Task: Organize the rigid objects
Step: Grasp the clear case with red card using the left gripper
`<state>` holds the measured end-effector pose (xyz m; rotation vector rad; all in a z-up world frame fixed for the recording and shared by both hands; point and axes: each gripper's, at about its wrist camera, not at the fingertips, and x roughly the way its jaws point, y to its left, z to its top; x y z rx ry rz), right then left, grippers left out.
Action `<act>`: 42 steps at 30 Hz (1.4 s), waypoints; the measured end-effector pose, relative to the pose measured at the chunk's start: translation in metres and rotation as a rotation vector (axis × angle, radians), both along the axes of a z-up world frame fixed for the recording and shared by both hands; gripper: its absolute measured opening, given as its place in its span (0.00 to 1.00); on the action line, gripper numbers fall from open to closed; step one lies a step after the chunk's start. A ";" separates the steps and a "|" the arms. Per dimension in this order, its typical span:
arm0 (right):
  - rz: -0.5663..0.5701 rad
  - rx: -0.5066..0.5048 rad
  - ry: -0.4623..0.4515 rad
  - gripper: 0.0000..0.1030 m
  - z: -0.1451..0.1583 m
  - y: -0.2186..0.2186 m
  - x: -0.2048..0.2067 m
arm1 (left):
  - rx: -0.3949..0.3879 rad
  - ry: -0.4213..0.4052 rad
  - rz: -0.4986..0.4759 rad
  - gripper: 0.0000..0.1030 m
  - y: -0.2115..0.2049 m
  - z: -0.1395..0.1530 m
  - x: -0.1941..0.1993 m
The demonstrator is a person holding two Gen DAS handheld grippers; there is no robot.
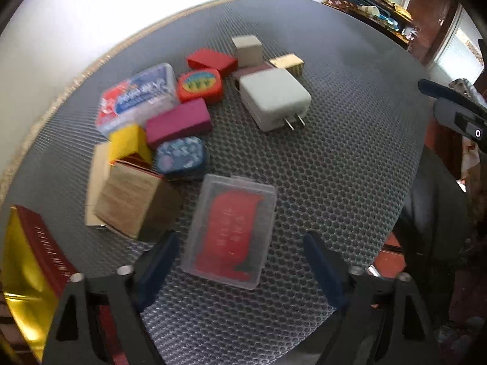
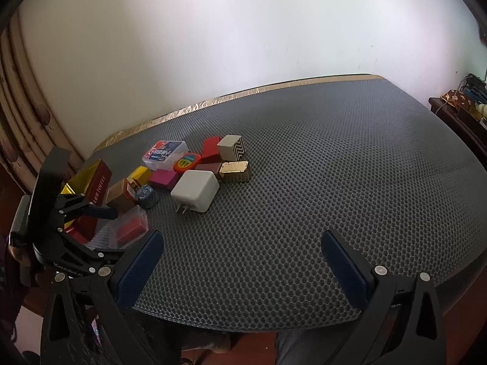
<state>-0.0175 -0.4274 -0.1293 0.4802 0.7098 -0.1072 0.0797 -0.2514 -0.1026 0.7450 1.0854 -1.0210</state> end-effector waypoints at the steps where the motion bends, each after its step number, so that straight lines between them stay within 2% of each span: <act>1: 0.000 0.003 0.005 1.00 -0.002 -0.001 0.001 | 0.011 0.011 0.000 0.63 0.000 -0.004 0.001; 4: 0.000 0.013 0.015 1.00 -0.006 -0.002 0.003 | -0.021 0.037 0.026 0.62 0.005 -0.007 0.006; 6: 0.007 0.018 0.023 1.00 -0.008 -0.001 0.005 | -0.047 0.039 0.053 0.54 0.009 -0.007 0.009; 8: 0.015 0.019 0.024 1.00 -0.008 0.001 0.005 | -0.071 0.045 0.093 0.53 0.015 -0.008 0.016; 12: 0.023 0.001 0.018 1.00 -0.007 0.004 0.004 | -0.122 0.057 0.229 0.53 0.028 -0.006 0.013; 17: 0.039 -0.009 0.016 1.00 -0.008 0.006 0.005 | -0.198 0.067 0.460 0.53 0.063 -0.001 -0.006; 21: 0.103 0.045 0.023 1.00 -0.011 0.009 0.012 | -0.252 0.066 0.568 0.53 0.087 0.006 -0.017; 23: 0.140 0.064 0.031 1.00 -0.011 0.012 0.017 | -0.268 0.069 0.608 0.53 0.086 0.008 -0.022; 30: 0.161 0.042 0.069 1.00 0.001 0.038 0.057 | -0.280 0.092 0.662 0.53 0.101 0.006 -0.010; 33: 0.127 0.041 0.082 1.00 0.005 0.052 0.080 | -0.285 0.069 0.664 0.53 0.109 0.009 -0.014; 36: 0.068 -0.007 0.101 1.00 0.006 0.062 0.100 | -0.292 0.059 0.659 0.53 0.108 0.010 -0.014; 40: 0.003 -0.001 0.143 1.00 0.000 0.062 0.120 | -0.307 0.068 0.660 0.53 0.107 0.010 -0.013; 42: -0.010 0.034 0.166 1.00 -0.007 0.057 0.125 | -0.310 0.071 0.654 0.53 0.107 0.011 -0.013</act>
